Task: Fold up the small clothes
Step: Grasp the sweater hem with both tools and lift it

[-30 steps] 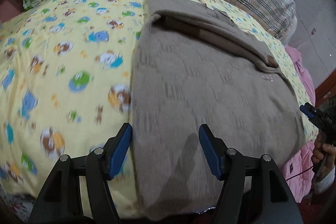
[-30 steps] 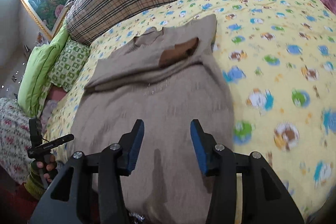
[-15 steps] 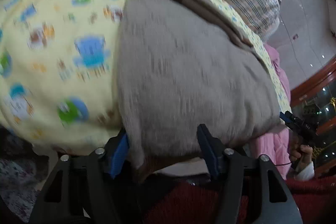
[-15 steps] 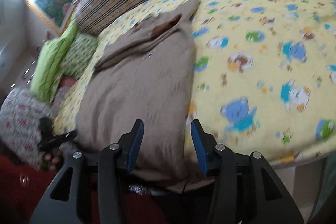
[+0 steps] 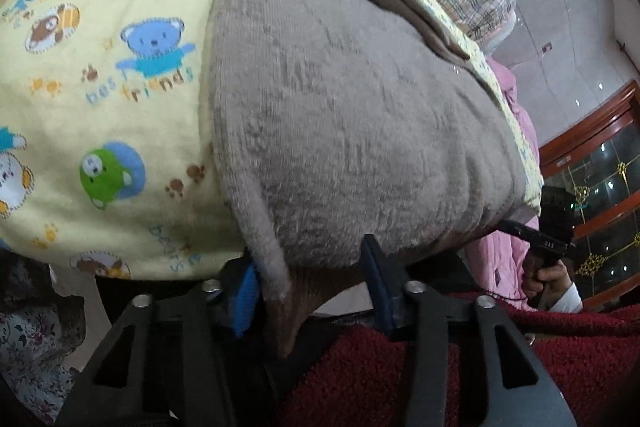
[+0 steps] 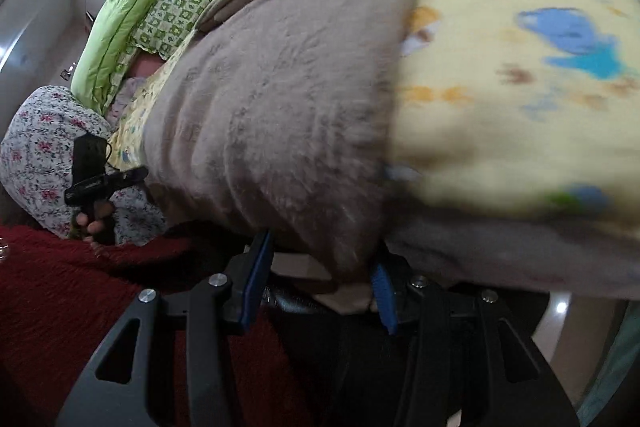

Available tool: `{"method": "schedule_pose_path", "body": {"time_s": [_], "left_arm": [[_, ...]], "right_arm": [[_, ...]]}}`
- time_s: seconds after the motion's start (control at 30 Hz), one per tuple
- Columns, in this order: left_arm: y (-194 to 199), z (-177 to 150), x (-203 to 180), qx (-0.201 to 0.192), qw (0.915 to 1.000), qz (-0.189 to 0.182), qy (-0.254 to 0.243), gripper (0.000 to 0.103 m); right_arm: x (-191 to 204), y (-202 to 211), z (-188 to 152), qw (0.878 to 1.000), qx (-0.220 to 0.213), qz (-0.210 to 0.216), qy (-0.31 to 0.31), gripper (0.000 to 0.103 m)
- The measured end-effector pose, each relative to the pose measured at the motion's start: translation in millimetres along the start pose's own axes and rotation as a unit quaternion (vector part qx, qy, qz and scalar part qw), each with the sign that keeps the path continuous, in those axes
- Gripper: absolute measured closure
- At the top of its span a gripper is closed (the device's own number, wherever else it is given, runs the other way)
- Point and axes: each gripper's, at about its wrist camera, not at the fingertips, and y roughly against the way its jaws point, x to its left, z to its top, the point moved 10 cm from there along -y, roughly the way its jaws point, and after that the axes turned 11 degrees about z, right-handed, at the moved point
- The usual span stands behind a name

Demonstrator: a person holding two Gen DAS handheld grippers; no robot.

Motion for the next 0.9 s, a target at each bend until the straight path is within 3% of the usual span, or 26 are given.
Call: {"method": "schedule_pose_path", "body": {"time_s": [0.07,0.1,0.2,0.3,0.4,0.53,0.7,0.8,0.9], "left_arm": [[-4,-4,1,0.01,0.9999,0.003,-0.005,0.085],[-4,-6,1,0.013,0.9999,-0.001,-0.008,0.088],[-1,-6,-4,0.012,0.9996,-0.002,-0.026,0.096],[12,0,-18,0.0,0.9991,-0.026,-0.032,0.096],[42,17,-30,-0.036,0.9972,-0.061,-0.025,0.097],[78,58,-44,-0.1,0.9908,-0.09,-0.016,0.097],[110,137,-50,-0.19,0.9735,-0.127,-0.002,0.097],[111,193,-52,-0.227,0.9648,-0.133,0.01,0.097],[104,234,-58,-0.242,0.9613,-0.13,0.012,0.097]], "right_arm": [[6,-8,-2,1.0,0.005,-0.006,0.023,0.058],[10,-9,-3,0.999,0.01,-0.007,0.035,0.069],[25,-5,-6,0.998,0.022,0.007,0.055,0.087],[50,10,2,0.997,0.014,0.054,0.062,0.09],[81,32,21,0.99,-0.02,0.116,0.072,0.091],[108,63,66,0.976,-0.1,0.178,0.079,0.091],[115,78,127,0.956,-0.179,0.221,0.077,0.091],[109,79,169,0.947,-0.215,0.226,0.072,0.091],[102,75,208,0.946,-0.231,0.217,0.065,0.091]]}}
